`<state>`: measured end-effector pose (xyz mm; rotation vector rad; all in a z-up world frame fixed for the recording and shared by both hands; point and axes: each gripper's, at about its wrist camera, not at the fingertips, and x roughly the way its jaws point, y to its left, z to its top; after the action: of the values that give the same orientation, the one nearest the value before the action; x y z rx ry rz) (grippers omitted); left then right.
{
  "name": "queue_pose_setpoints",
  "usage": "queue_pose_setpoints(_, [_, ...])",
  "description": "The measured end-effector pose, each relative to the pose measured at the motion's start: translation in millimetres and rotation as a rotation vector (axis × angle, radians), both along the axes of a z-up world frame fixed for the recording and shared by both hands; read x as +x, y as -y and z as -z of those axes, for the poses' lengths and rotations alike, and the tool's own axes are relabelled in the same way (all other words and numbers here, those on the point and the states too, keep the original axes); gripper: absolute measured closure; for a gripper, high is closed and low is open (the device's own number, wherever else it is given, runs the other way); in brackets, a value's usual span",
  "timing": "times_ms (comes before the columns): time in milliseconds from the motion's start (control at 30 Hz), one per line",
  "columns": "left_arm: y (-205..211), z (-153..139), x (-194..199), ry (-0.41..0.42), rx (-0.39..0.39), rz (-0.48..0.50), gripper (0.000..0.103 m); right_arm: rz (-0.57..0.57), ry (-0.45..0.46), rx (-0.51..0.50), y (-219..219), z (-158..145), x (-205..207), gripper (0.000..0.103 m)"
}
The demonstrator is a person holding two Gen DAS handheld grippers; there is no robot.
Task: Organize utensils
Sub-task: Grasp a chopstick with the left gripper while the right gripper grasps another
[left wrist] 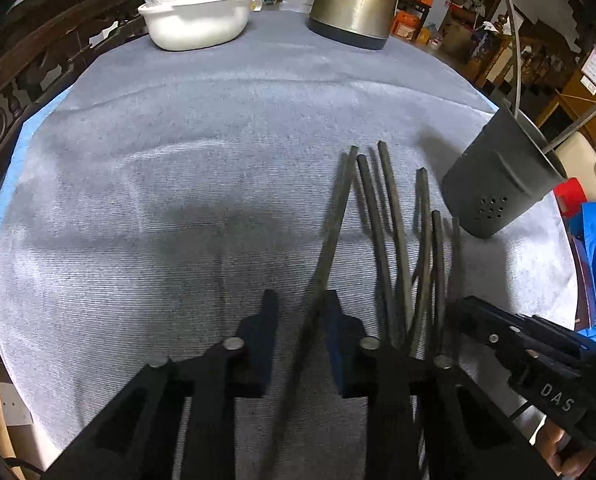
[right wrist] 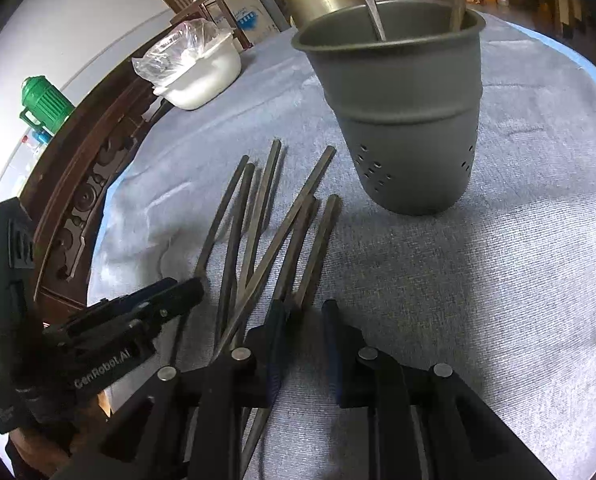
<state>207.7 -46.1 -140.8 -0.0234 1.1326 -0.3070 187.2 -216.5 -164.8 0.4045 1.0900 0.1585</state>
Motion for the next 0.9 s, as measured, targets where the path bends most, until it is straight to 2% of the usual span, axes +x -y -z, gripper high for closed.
queue_pose_setpoints(167, [-14,1,-8,-0.009,-0.032,-0.003,0.09,0.003,-0.023,-0.023,9,0,-8,0.089])
queue_pose_setpoints(400, [-26,-1,-28,-0.05,-0.072,-0.02,0.092,0.014,-0.059,-0.036,11,-1,-6,0.089])
queue_pose_setpoints(533, [-32,-1,-38,-0.079,-0.115,-0.032,0.095,0.003,-0.041,-0.057,7,-2,-7,0.089])
queue_pose_setpoints(667, [-39,1,-49,-0.105,-0.152,-0.039,0.096,-0.011,-0.049,-0.069,6,-2,-9,0.093])
queue_pose_setpoints(833, [-42,0,-47,-0.169,-0.165,-0.025,0.095,-0.05,-0.1,-0.068,13,-3,-16,0.093])
queue_pose_setpoints(867, [-43,-1,-44,-0.171,-0.161,-0.031,0.092,-0.054,-0.119,-0.054,15,-3,-15,0.093])
queue_pose_setpoints(900, [-43,-2,-41,-0.168,-0.156,-0.034,0.085,-0.05,-0.127,-0.041,17,-3,-13,0.091])
